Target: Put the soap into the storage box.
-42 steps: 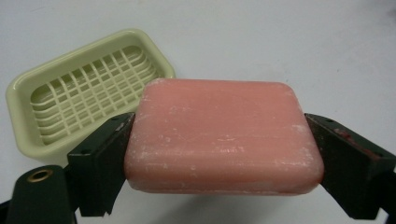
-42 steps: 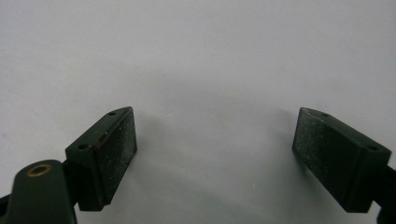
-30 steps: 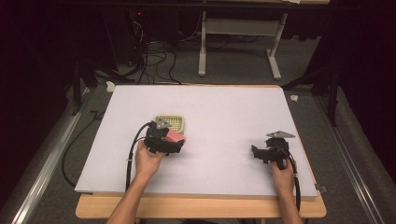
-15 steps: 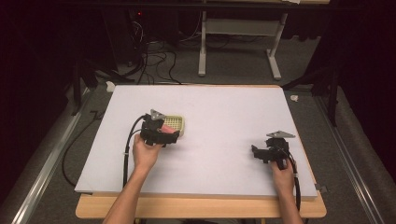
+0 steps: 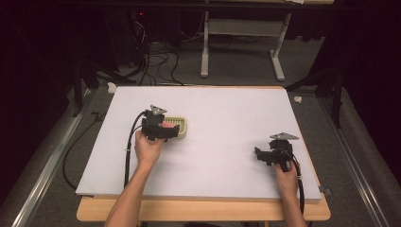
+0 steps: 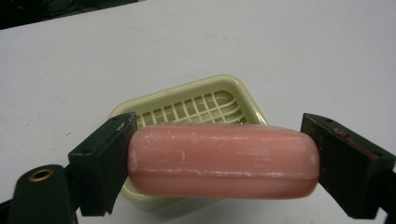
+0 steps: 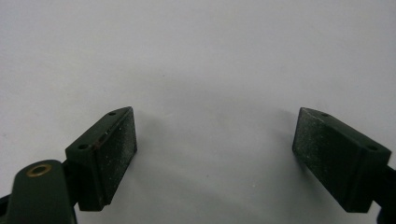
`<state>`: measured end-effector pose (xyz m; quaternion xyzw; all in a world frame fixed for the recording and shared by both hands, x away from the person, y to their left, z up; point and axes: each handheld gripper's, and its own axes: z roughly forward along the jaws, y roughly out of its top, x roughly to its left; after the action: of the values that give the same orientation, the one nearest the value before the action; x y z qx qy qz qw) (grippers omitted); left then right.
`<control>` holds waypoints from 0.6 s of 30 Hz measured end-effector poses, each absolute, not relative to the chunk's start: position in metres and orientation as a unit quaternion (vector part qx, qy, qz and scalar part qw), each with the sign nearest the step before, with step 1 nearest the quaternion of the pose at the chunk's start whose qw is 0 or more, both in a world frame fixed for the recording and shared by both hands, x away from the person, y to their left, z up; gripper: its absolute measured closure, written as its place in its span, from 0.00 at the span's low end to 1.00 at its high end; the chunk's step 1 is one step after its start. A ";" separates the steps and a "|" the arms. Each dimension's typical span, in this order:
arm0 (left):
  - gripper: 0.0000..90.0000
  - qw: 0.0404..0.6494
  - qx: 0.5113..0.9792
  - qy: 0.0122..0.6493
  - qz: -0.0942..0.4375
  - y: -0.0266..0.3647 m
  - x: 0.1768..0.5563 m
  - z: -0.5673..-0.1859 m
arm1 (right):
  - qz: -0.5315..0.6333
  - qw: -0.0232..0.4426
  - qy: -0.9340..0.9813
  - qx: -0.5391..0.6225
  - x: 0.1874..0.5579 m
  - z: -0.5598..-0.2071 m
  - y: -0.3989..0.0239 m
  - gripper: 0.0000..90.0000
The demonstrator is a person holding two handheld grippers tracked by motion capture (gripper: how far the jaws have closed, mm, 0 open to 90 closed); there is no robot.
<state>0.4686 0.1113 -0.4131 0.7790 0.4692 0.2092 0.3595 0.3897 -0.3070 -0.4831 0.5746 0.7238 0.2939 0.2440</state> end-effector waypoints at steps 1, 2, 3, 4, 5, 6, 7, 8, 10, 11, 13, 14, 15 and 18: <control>0.16 0.362 0.777 0.472 0.209 0.111 0.470 -0.414 | 0.294 0.244 0.724 0.575 0.390 -0.483 -0.307 0.16; 0.16 0.362 0.776 0.474 0.206 0.111 0.471 -0.414 | 0.294 0.244 0.724 0.575 0.390 -0.483 -0.307 0.16; 0.16 0.363 0.774 0.478 0.202 0.111 0.473 -0.416 | 0.294 0.244 0.724 0.574 0.390 -0.483 -0.307 0.16; 0.16 0.361 0.773 0.480 0.202 0.111 0.474 -0.417 | 0.294 0.244 0.724 0.575 0.390 -0.483 -0.307 0.16; 0.16 0.358 0.774 0.482 0.202 0.111 0.476 -0.419 | 0.294 0.244 0.724 0.575 0.390 -0.483 -0.307 0.16; 0.16 0.357 0.773 0.485 0.201 0.111 0.477 -0.420 | 0.294 0.244 0.724 0.575 0.390 -0.483 -0.307 0.16; 0.16 0.354 0.774 0.486 0.201 0.111 0.478 -0.422 | 0.294 0.244 0.724 0.574 0.390 -0.483 -0.307 0.16; 0.16 0.353 0.772 0.488 0.203 0.111 0.480 -0.423 | 0.294 0.244 0.724 0.575 0.390 -0.483 -0.307 0.16; 0.16 0.352 0.771 0.491 0.201 0.111 0.481 -0.425 | 0.294 0.244 0.724 0.575 0.390 -0.483 -0.307 0.16; 0.16 0.351 0.771 0.492 0.201 0.111 0.482 -0.426 | 0.294 0.244 0.724 0.575 0.390 -0.483 -0.307 0.16; 0.16 0.351 0.770 0.494 0.202 0.111 0.483 -0.427 | 0.294 0.244 0.724 0.575 0.390 -0.483 -0.307 0.16; 0.16 0.351 0.769 0.495 0.202 0.111 0.484 -0.428 | 0.294 0.244 0.724 0.575 0.390 -0.483 -0.307 0.16; 0.16 0.352 0.767 0.496 0.202 0.110 0.485 -0.429 | 0.294 0.244 0.724 0.575 0.390 -0.483 -0.307 0.16; 0.16 0.351 0.767 0.498 0.200 0.109 0.486 -0.431 | 0.294 0.244 0.724 0.574 0.390 -0.483 -0.307 0.16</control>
<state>0.4865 0.1094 -0.4306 0.7674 0.4975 0.2002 0.3514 0.3897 -0.3070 -0.4831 0.5745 0.7239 0.2939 0.2440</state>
